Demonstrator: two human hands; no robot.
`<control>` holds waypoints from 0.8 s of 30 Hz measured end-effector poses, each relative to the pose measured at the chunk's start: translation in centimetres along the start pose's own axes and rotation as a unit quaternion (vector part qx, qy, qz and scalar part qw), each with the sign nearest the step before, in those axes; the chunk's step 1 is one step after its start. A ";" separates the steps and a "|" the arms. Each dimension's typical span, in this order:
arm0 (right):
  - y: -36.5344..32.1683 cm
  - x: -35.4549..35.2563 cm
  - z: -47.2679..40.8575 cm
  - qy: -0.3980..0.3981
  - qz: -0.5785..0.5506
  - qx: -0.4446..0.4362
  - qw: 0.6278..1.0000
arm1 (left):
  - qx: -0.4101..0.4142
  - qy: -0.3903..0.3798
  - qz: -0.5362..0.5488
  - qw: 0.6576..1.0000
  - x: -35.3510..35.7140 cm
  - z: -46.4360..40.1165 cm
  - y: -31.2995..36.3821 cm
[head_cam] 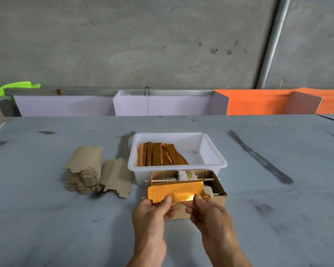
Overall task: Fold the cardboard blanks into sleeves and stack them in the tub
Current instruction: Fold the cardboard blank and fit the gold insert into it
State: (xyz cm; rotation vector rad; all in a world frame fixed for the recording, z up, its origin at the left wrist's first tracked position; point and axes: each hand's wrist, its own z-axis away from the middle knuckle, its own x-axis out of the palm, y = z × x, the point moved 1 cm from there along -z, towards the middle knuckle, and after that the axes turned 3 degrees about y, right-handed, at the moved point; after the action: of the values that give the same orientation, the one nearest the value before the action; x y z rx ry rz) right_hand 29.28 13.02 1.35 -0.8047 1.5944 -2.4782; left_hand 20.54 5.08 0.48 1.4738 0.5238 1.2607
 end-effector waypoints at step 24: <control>-0.6 -1.8 -1.1 -0.060 -0.194 0.026 0.979 | -0.107 -0.169 0.030 0.979 -1.0 -1.2 0.7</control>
State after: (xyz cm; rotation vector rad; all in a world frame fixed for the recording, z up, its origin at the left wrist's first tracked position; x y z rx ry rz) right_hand 30.46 14.83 0.78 -1.3419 1.4412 -2.6408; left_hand 18.90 4.51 0.54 1.4879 0.1149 1.0461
